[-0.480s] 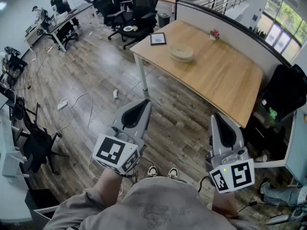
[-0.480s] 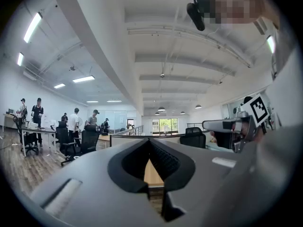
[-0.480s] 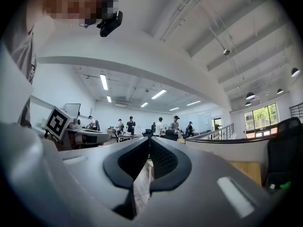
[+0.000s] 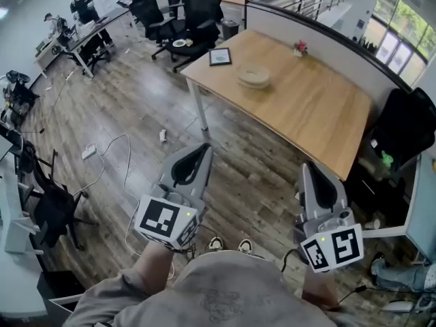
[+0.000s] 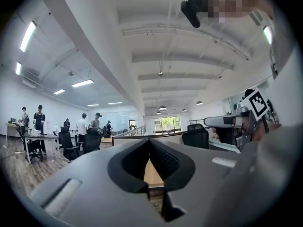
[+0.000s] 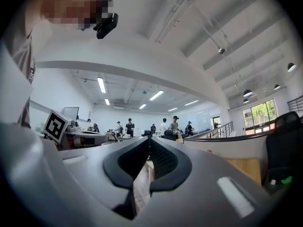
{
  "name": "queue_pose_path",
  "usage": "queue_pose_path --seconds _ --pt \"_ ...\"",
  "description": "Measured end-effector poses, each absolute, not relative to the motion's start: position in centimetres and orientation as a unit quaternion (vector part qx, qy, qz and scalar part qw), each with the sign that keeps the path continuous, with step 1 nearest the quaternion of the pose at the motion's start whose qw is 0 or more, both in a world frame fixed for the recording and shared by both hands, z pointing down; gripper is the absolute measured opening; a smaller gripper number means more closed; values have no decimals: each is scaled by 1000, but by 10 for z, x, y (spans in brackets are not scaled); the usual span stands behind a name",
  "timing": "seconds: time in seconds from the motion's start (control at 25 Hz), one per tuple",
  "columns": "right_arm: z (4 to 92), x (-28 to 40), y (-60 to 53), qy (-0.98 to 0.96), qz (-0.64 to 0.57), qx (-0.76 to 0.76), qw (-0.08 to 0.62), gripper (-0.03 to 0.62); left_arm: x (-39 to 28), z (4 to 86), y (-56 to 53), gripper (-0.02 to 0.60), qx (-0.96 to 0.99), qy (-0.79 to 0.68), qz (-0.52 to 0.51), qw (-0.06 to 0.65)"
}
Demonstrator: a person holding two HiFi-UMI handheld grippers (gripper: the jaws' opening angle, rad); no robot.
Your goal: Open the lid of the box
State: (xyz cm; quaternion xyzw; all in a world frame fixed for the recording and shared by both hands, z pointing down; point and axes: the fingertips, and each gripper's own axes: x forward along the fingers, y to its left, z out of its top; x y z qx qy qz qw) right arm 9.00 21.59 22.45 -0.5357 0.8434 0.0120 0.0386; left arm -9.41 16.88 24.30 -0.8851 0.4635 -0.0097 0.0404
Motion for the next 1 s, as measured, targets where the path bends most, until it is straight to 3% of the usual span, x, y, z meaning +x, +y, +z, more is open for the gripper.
queue_pose_path --seconds 0.16,0.2,0.28,0.32,0.4,1.0 --pt "224 102 218 843 10 -535 48 23 -86 244 168 14 -879 475 -19 39" --pt "226 105 218 843 7 -536 47 23 -84 246 168 54 -877 478 -20 39" --pt "238 110 215 843 -5 -537 26 137 -81 254 164 243 -872 487 -28 31" --pt "246 113 212 842 -11 -540 12 201 -80 259 162 255 -869 493 -33 25" --pt "258 122 210 836 -19 -549 -1 236 -78 267 162 255 -865 500 -39 20" --pt "264 165 214 836 -10 -548 14 241 -53 270 181 253 -849 523 -55 46"
